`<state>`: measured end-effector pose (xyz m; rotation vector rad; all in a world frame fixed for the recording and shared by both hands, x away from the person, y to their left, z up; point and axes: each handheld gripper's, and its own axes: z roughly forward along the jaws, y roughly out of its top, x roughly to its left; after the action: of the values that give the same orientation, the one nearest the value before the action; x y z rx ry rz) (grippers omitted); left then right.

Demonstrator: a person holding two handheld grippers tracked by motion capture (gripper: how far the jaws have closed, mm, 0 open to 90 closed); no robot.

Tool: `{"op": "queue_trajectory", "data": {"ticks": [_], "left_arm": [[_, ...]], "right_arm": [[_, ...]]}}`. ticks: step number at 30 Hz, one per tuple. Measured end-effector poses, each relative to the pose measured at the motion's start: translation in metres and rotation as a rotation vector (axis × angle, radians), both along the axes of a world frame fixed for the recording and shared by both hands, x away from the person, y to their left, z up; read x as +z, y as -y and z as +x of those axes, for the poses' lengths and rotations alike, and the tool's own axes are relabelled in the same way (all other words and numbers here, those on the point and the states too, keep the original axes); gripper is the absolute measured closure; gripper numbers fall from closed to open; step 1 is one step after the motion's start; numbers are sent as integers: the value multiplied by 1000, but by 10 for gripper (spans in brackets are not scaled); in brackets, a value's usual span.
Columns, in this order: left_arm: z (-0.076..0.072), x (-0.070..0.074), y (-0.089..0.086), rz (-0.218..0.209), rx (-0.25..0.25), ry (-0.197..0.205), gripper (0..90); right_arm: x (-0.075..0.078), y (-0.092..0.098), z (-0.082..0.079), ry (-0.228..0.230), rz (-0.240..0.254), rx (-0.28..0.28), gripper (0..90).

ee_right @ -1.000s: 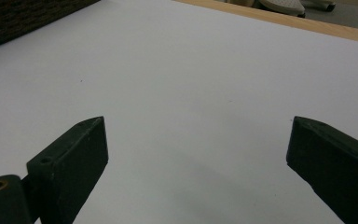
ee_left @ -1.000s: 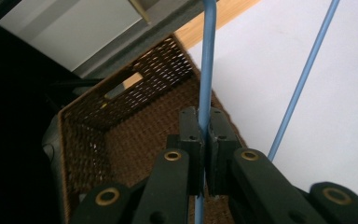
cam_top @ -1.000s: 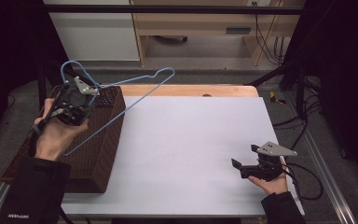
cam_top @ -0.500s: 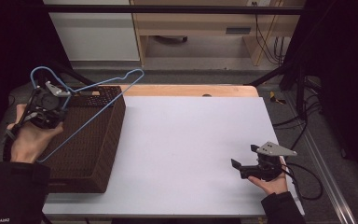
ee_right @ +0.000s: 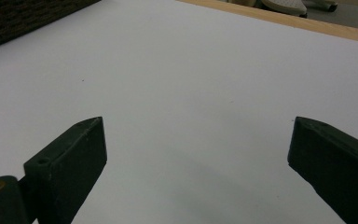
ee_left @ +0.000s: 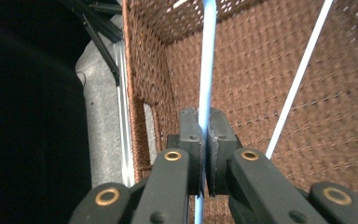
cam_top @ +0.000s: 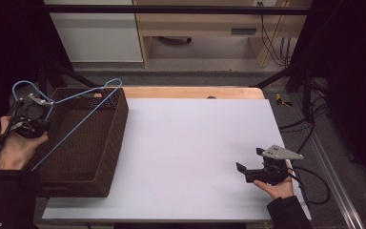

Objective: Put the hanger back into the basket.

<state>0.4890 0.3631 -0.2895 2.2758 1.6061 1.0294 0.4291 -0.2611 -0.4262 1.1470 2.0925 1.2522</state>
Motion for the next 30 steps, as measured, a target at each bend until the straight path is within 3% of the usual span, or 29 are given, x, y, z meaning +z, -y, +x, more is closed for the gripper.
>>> {"op": "queue_trajectory", "data": {"ticks": [15,19,30], "left_arm": [[11,-50,-5,33,50,-68,868],[15,-64,-3,20,60,-85,868],[22,-95,5,0,34,-152,863]], "right_arm": [[-1,-1,1,0,-4,0,52],[-1,-1,0,0,0,0,52],[-1,-1,0,5,-1,-1,51]]}}
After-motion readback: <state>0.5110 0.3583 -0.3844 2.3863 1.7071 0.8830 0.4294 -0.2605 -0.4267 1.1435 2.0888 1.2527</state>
